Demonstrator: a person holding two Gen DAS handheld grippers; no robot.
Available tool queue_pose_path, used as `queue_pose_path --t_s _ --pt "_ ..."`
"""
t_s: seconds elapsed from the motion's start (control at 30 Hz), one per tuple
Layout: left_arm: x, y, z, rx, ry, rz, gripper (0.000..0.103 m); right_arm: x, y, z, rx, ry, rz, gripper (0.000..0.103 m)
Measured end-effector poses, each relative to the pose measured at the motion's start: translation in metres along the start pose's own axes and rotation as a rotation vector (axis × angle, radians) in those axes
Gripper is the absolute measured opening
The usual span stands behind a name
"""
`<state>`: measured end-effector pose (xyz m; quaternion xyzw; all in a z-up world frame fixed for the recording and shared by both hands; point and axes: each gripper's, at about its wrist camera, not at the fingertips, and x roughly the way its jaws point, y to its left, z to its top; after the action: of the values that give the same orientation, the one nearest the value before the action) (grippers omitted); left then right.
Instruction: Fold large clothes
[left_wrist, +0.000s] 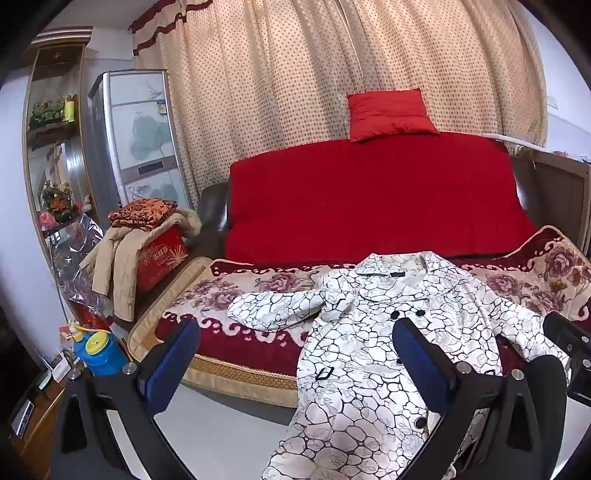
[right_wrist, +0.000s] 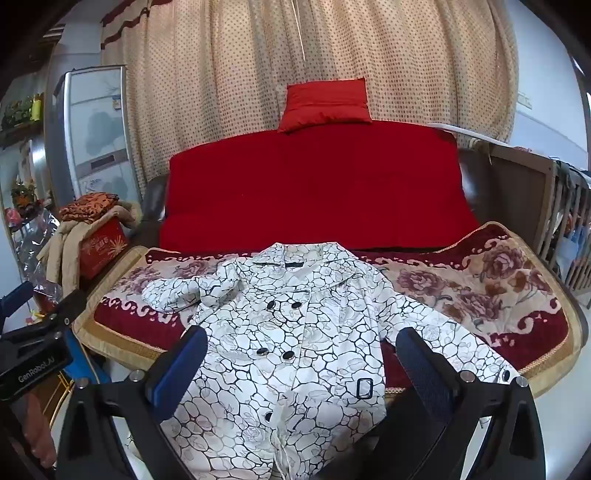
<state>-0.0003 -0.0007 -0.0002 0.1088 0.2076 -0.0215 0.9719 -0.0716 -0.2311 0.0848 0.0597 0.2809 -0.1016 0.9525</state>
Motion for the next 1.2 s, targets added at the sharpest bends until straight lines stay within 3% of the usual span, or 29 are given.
queue_pose_path --t_s 0.53,1.2 --pt "-0.012 -0.019 0.003 0.024 0.002 -0.032 0.103 0.002 -0.001 -0.002 -0.005 0.008 -0.013 0.103" --pt "0.003 -0.017 -0.002 0.042 0.025 -0.065 0.103 0.002 -0.002 -0.003 0.003 0.006 -0.019 0.103"
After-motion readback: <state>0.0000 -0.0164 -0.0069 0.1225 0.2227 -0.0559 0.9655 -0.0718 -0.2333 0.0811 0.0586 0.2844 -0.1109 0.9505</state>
